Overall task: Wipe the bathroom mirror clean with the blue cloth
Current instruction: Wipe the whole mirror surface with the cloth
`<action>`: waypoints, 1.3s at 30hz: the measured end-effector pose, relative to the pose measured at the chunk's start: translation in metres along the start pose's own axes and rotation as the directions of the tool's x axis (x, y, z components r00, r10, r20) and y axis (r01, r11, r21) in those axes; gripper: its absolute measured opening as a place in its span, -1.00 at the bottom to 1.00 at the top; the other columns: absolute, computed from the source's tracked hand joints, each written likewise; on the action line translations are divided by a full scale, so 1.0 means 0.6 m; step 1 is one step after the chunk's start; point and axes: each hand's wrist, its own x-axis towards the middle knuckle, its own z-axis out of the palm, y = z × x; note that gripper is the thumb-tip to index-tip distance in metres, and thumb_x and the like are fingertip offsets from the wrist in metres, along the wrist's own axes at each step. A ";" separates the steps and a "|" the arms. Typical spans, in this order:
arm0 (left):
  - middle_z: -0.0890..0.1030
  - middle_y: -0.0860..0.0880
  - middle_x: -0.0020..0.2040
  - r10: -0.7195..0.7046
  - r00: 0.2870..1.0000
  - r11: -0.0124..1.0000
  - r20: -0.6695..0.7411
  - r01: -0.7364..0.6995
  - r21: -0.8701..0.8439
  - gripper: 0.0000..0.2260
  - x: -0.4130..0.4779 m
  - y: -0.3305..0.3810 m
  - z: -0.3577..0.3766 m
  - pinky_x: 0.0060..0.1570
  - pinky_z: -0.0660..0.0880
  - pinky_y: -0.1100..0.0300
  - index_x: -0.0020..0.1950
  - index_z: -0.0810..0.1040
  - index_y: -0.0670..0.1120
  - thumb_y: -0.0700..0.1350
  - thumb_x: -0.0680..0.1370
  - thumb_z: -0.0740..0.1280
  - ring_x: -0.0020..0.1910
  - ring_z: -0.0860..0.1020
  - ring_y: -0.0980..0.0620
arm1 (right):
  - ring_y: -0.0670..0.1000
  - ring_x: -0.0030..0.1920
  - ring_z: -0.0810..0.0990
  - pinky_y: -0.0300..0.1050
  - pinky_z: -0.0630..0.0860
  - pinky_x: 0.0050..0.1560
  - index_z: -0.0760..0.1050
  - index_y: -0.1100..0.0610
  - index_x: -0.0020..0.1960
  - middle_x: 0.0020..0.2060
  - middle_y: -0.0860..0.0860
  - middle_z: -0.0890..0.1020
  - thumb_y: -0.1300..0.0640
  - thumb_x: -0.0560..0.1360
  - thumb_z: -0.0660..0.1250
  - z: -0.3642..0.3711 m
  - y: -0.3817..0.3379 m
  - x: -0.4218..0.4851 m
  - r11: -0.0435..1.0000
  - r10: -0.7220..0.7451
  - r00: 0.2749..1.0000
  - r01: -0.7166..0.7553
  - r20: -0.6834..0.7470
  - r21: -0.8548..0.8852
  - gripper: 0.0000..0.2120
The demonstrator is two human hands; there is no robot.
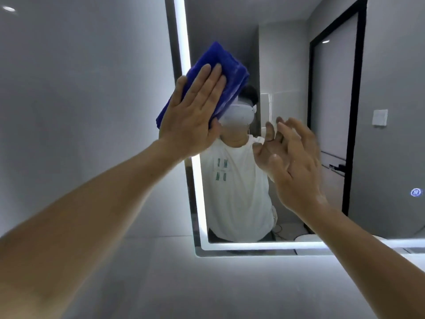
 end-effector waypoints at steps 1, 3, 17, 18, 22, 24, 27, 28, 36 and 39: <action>0.28 -0.08 0.56 -0.006 1.000 1.000 -0.005 0.006 -0.024 -0.49 -0.031 0.018 0.001 0.47 0.21 -0.18 0.56 0.27 -0.12 -0.03 0.62 0.21 0.57 0.17 -0.10 | -0.03 0.40 0.24 0.04 0.27 0.40 0.35 0.10 0.39 0.42 0.02 0.29 0.12 0.47 0.15 -0.002 0.003 -0.001 1.000 0.013 1.000 -0.013 -0.009 0.002 -0.52; 0.27 -0.08 0.56 -0.010 1.000 0.998 0.008 0.011 -0.064 -0.47 -0.105 0.059 0.002 0.49 0.18 -0.17 0.57 0.25 -0.12 -0.04 0.61 0.25 0.57 0.16 -0.10 | -0.16 0.38 0.18 -0.21 0.16 0.41 0.35 0.12 0.40 0.42 0.02 0.29 0.07 0.48 0.14 -0.007 0.007 -0.003 0.999 0.049 0.998 -0.048 -0.036 0.023 -0.51; 0.12 -0.07 0.61 0.093 0.980 0.995 0.176 -0.085 -0.051 -0.39 -0.439 0.266 0.008 0.54 0.06 -0.09 0.60 0.15 -0.12 -0.09 0.56 0.21 0.57 0.15 -0.06 | -0.02 0.44 0.23 0.17 0.26 0.41 0.36 0.12 0.41 0.44 0.04 0.29 0.14 0.46 0.15 -0.022 0.073 -0.083 0.990 0.143 0.989 -0.143 0.045 -0.003 -0.49; 0.12 -0.08 0.61 0.132 0.973 0.991 0.188 -0.124 -0.055 -0.40 -0.451 0.270 0.009 0.55 0.05 -0.09 0.60 0.15 -0.13 -0.09 0.57 0.21 0.57 0.15 -0.07 | -0.01 0.44 0.23 0.17 0.27 0.41 0.36 0.11 0.41 0.45 0.04 0.29 0.15 0.46 0.15 -0.023 0.079 -0.085 0.988 0.153 0.987 -0.152 0.050 -0.009 -0.48; 0.11 -0.07 0.62 0.227 0.952 0.973 0.208 -0.230 -0.009 -0.41 -0.485 0.275 0.012 0.56 -0.01 -0.09 0.60 0.14 -0.11 -0.06 0.58 0.18 0.58 0.11 -0.05 | 0.00 0.45 0.21 0.16 0.27 0.41 0.37 0.10 0.42 0.45 0.04 0.27 0.09 0.45 0.14 -0.034 0.097 -0.089 0.988 0.154 0.986 -0.152 0.063 -0.027 -0.48; 0.14 -0.06 0.61 0.194 0.959 0.981 0.208 -0.192 -0.031 -0.41 -0.478 0.276 0.006 0.55 0.03 -0.09 0.60 0.17 -0.11 -0.07 0.57 0.21 0.57 0.15 -0.04 | -0.01 0.44 0.20 0.15 0.26 0.41 0.38 0.10 0.41 0.45 0.03 0.27 -0.01 0.46 0.10 -0.040 0.099 -0.084 0.986 0.163 0.984 -0.161 0.068 -0.029 -0.46; 0.14 -0.05 0.61 0.167 0.967 0.984 0.192 -0.150 -0.098 -0.40 -0.423 0.278 0.000 0.54 0.09 -0.09 0.60 0.16 -0.10 -0.08 0.57 0.26 0.57 0.17 -0.04 | -0.04 0.44 0.19 0.14 0.26 0.42 0.37 0.09 0.40 0.45 0.02 0.26 -0.07 0.45 0.08 -0.042 0.093 -0.072 0.983 0.182 0.982 -0.182 0.052 -0.003 -0.44; 0.11 -0.05 0.62 0.143 0.972 0.986 0.187 -0.124 -0.109 -0.40 -0.389 0.278 0.002 0.53 0.11 -0.09 0.60 0.14 -0.09 -0.07 0.59 0.25 0.58 0.14 -0.04 | -0.04 0.44 0.18 0.14 0.26 0.42 0.37 0.09 0.40 0.45 0.02 0.26 -0.04 0.46 0.10 -0.043 0.091 -0.068 0.985 0.172 0.984 -0.172 0.035 0.001 -0.46; 0.26 -0.07 0.57 -0.259 0.966 0.963 0.020 0.260 -0.075 -0.50 -0.065 0.209 0.031 0.53 0.03 -0.19 0.57 0.23 -0.09 0.01 0.65 0.16 0.57 0.16 -0.10 | 0.10 0.50 0.14 0.13 0.14 0.46 0.37 0.16 0.41 0.48 0.11 0.23 0.14 0.42 0.16 -0.084 0.114 -0.044 0.992 0.110 0.987 -0.117 -0.116 -0.055 -0.45; 0.25 -0.07 0.57 -0.316 0.949 0.947 -0.011 0.315 -0.069 -0.49 -0.068 0.228 0.033 0.53 0.03 -0.17 0.58 0.20 -0.10 -0.02 0.65 0.17 0.57 0.15 -0.10 | 0.09 0.51 0.12 0.12 0.13 0.47 0.37 0.16 0.42 0.49 0.11 0.23 0.15 0.43 0.17 -0.089 0.126 -0.047 0.990 0.122 0.984 -0.130 -0.131 -0.057 -0.45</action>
